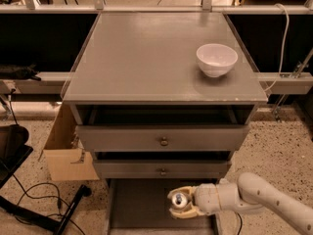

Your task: Pick redbull can from bottom drawer and place on counter

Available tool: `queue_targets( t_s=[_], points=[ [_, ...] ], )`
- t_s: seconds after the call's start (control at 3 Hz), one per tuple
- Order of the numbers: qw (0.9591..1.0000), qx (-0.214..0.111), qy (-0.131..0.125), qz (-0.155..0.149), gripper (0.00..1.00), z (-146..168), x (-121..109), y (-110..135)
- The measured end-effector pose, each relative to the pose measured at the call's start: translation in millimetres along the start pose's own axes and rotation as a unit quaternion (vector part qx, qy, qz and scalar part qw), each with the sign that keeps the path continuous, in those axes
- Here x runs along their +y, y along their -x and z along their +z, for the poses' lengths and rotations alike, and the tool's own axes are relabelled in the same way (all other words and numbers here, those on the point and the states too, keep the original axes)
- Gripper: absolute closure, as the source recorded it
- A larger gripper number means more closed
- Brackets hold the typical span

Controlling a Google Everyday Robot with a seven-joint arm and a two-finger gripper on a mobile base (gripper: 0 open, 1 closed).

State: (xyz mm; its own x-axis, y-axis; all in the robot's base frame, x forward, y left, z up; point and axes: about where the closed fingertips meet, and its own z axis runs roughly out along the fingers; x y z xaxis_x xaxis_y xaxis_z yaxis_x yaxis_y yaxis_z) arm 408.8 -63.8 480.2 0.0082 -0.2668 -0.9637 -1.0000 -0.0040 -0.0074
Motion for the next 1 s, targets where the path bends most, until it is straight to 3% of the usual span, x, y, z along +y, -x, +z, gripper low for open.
queue_targets(
  t_s=[0.67,1.0],
  points=[
    [0.9997,0.013,0.015,-0.015,1.00,-5,-2,27],
    [0.9993,0.017,0.032,-0.003,1.00,-10,-7,85]
  ],
)
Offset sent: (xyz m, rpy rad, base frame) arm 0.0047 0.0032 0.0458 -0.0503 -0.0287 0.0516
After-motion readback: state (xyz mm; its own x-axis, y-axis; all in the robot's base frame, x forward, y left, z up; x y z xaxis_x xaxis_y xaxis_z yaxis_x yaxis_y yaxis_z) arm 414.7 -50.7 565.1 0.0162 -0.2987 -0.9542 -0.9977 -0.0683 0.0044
